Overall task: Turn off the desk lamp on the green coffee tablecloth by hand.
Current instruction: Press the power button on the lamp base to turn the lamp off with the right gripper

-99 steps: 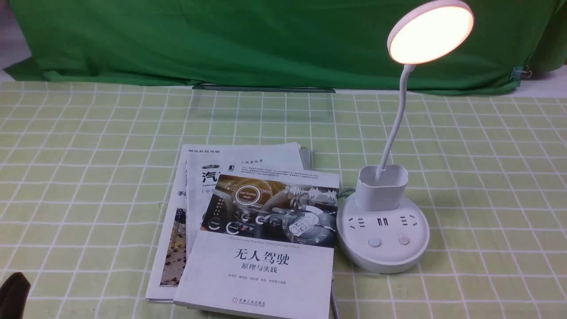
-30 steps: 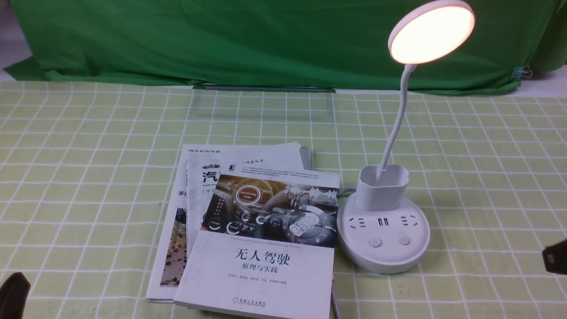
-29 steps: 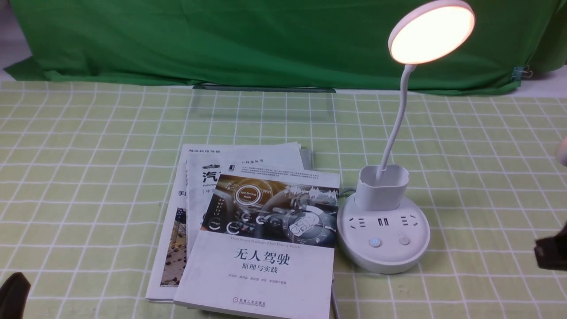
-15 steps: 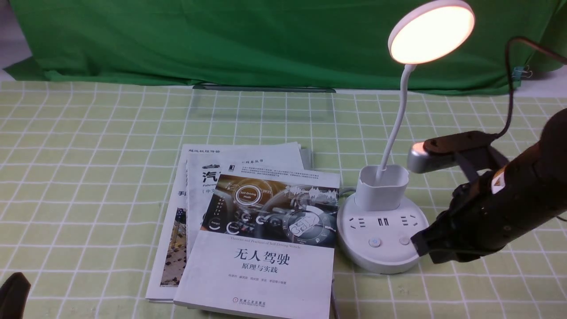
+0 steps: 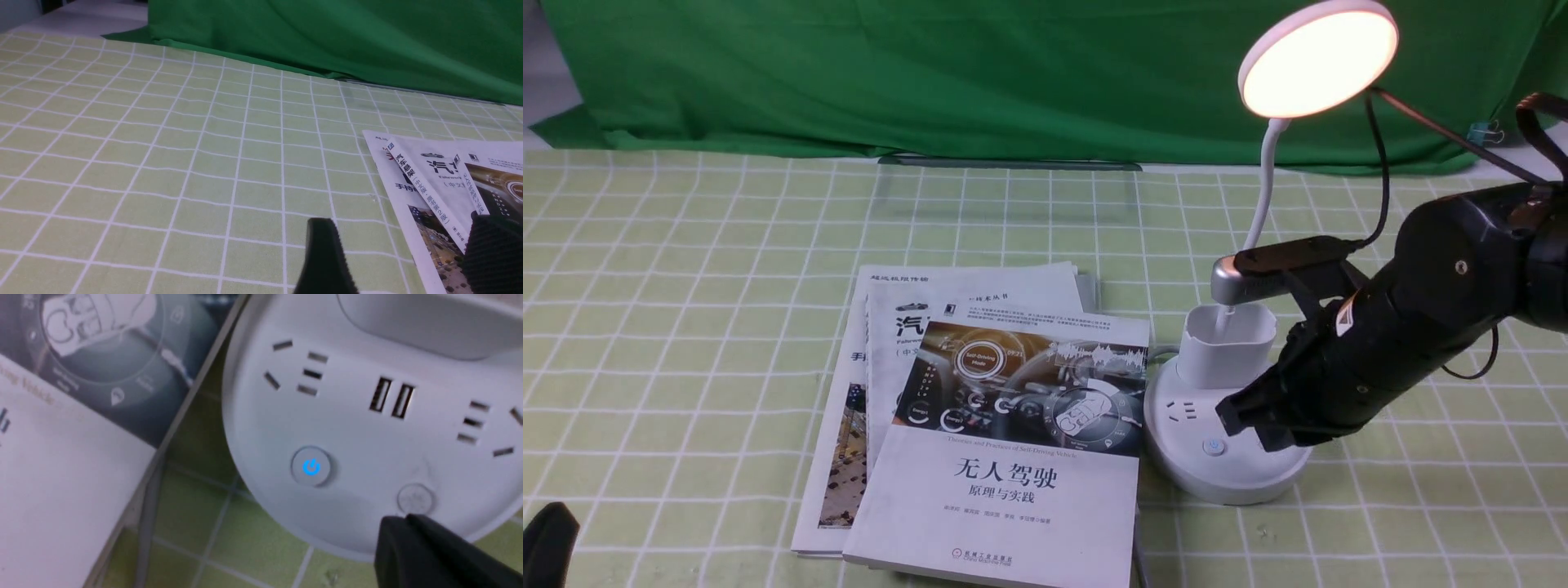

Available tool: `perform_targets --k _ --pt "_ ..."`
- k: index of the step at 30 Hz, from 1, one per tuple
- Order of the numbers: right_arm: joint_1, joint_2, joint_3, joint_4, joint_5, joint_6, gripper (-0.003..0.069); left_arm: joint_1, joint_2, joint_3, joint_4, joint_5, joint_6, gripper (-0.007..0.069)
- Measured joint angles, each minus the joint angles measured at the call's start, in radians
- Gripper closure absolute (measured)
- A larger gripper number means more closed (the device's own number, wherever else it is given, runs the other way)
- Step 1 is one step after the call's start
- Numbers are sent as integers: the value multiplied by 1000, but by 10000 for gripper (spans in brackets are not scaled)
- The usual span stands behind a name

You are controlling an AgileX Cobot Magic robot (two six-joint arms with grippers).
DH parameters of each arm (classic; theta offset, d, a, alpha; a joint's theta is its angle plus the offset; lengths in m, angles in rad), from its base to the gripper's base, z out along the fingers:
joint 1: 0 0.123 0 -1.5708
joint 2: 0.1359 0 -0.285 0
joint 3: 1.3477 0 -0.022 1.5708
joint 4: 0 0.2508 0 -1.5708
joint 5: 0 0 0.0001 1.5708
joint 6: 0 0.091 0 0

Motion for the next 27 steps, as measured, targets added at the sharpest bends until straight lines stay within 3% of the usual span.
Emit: perform_targets --k 27 --pt "-3 77 -23 -20 -20 11 606 0 0 0 0 0 0 214"
